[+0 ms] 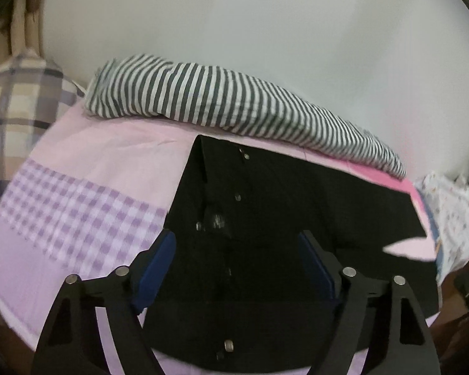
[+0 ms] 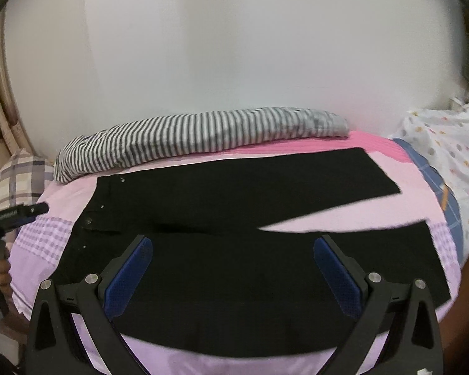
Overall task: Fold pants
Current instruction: 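Lower both grippers to the pants waistband and close the left gripper on it, then close the right gripper on the waistband while the left gripper keeps holding it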
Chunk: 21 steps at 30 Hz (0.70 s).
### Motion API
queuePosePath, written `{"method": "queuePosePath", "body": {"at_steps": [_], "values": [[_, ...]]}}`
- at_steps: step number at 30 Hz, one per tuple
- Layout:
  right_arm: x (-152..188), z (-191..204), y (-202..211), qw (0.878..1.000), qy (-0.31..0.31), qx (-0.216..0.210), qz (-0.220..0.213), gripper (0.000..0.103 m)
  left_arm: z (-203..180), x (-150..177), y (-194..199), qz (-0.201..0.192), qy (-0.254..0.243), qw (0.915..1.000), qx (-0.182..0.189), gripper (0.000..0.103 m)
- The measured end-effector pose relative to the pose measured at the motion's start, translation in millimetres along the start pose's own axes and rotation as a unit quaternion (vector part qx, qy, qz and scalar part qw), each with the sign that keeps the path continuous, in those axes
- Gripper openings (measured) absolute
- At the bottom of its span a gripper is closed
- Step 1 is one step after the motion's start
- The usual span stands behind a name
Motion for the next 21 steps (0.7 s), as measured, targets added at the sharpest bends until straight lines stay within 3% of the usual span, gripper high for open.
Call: {"method": "queuePosePath", "body": {"at_steps": [8,12,16,21], "values": [[-42.4,40.0,-79.7,0.998,0.019,-0.043,0.043,0.102,37.1,-61.7,-86.5,0.069,0.074,0.9917,0.08,0.05],[-62.1,53.3,-117.1,0.997,0.027,-0.051,0.06,0.102,42.6,-78.2,-124.4,0.103,0.096,0.983,0.119,0.046],[-78.3,59.0,-147.3,0.995,0.025,-0.062,0.071,0.102,47.8,-88.3,-160.6,0.124,0.096,0.9806,0.117,0.046],[-95.2,60.6,-185.9,0.994,0.024,-0.066,0.082,0.102,59.0,-93.8,-198.5,0.154,0.12,0.9699,0.146,0.044]]}}
Point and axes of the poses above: each gripper's, at about its wrist camera, not at the fingertips, and y roughly against the way its jaws point, z to its left, x to its underside, the point moved 1 cm from there along -y, roughly the way its jaws point, and after that the axes turned 9 degrees about -x, right-handed, at the moved point
